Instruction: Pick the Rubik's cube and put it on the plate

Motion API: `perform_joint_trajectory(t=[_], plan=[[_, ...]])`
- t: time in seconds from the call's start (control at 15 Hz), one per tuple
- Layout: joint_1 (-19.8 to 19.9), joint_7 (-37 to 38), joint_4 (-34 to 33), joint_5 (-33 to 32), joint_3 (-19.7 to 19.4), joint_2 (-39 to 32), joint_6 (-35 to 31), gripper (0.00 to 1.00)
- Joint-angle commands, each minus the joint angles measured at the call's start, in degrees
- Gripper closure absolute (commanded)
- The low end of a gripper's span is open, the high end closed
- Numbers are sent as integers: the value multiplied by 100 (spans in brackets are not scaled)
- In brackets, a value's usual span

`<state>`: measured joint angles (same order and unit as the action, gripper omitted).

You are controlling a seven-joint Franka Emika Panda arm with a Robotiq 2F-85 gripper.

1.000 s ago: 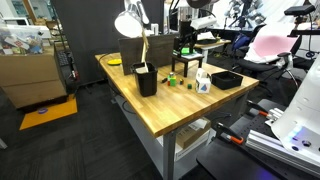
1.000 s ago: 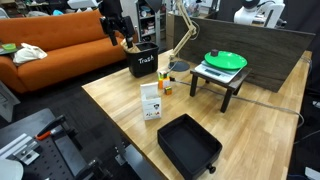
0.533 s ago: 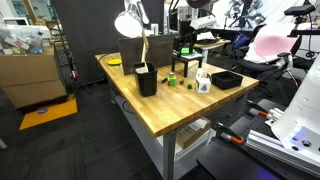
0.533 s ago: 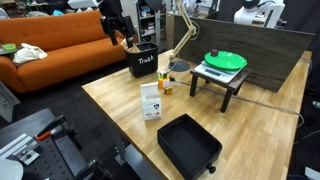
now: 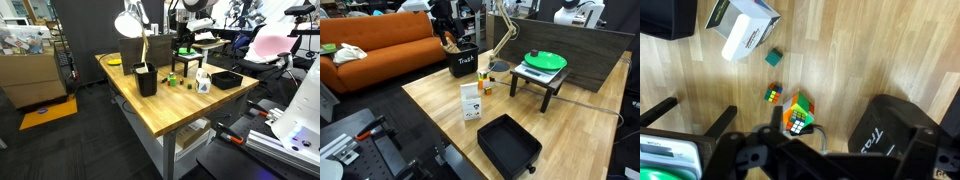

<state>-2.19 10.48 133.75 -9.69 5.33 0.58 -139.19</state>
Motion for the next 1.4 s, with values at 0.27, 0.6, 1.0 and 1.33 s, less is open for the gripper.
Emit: perform_joint_trajectory(t=[0.27,0.6,1.0,1.33], plan=[[-66,21,-922,218,-241,-1092,38,0],[-92,-38,-754,245,-254,-981,-26,0],[-58,-34,-927,286,-298,-1213,-51,0],[-18,-103,-1610,493,-418,-1808,138,0]])
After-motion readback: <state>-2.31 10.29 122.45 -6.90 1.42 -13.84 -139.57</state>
